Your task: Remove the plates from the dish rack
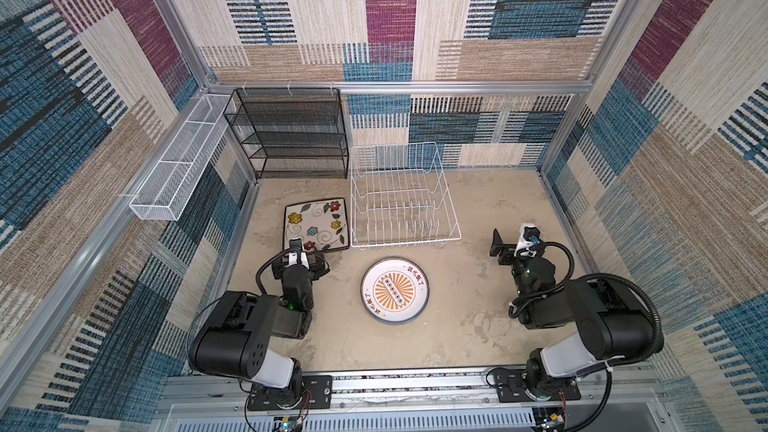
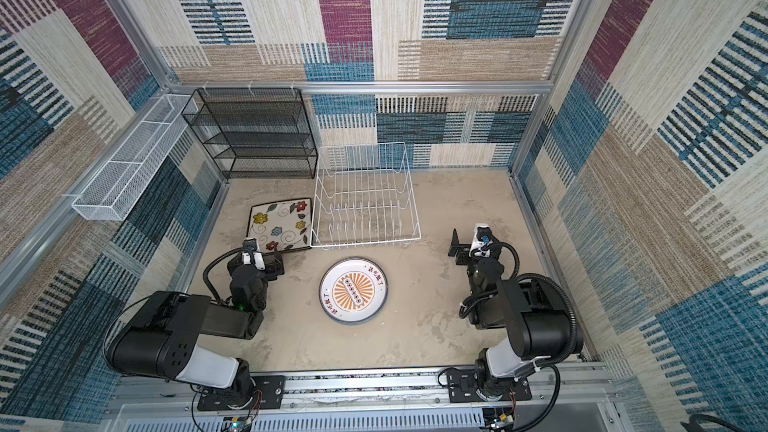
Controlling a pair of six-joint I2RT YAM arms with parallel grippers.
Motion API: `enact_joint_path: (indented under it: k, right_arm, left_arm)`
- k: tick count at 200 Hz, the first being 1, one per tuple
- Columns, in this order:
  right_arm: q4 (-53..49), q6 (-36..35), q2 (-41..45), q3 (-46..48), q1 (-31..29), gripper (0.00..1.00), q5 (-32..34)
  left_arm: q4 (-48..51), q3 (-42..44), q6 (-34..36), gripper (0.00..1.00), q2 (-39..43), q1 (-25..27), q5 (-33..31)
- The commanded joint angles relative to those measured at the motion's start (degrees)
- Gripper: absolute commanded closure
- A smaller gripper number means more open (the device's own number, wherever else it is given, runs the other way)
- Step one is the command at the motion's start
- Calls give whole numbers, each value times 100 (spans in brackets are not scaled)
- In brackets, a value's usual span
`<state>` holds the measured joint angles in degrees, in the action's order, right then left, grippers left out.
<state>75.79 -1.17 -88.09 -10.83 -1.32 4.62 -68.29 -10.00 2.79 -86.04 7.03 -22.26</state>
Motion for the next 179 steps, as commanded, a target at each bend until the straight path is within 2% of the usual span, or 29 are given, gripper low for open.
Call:
enact_joint_path:
  k: [1,18,35,54,82,109,179]
  right_arm:
    - [-44,22,-22,-56,62,1,-115]
    - [-66,28,-14,-54,71,1,-132]
    - [-78,21,-9,-55,71,1,-129]
    - [-90,29,-5,-60,70,1,-137]
    - [-91,25,-6,-68,66,1,-144]
    - [-91,29,-6,-62,71,1,-141]
    - [-91,29,-6,-53,70,1,-137]
  left_arm:
    - [-154,-176,10,0,-64,-96,453]
    - [-434,-280,106,1,-427,-105,472]
    - [222,-371,-46,1,-135,-130,459]
    - [165,-493,-16,1,-283,-175,429]
    - [1059,-939,-127,1,-228,-217,353]
    - [1861,-1297,-309,0,-222,-426,638]
    - [1969,-1338,-450,1,-201,-571,758]
